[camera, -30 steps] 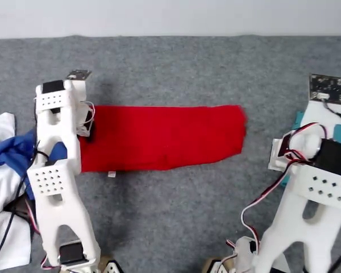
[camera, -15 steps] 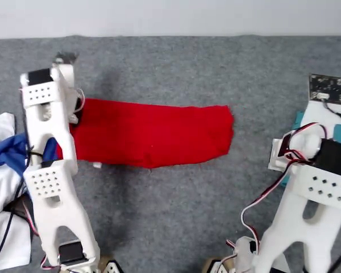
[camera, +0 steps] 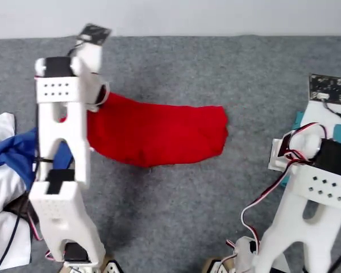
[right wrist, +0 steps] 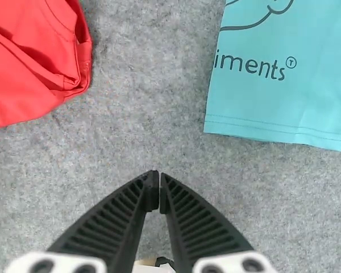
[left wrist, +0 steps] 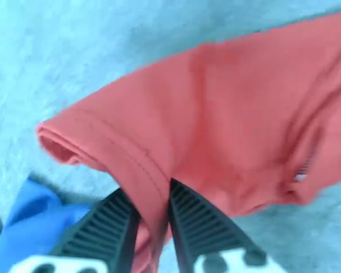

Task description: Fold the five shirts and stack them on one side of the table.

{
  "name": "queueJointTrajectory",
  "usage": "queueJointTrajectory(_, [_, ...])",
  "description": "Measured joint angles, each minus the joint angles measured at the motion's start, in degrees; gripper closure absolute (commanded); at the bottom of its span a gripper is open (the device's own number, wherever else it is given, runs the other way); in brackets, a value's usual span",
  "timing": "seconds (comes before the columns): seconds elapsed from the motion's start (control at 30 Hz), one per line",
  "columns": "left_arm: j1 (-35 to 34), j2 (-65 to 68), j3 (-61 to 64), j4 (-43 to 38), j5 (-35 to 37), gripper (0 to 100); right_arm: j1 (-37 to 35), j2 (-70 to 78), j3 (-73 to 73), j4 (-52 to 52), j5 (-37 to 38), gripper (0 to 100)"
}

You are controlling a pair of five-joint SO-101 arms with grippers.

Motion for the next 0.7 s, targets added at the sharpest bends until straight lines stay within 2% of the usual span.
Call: queueJointTrajectory(0.7, [29.9, -3.7, 0.0, -0.7, 10.4, 99, 0.0, 0.0, 0.0, 0.0, 0.0, 99.0])
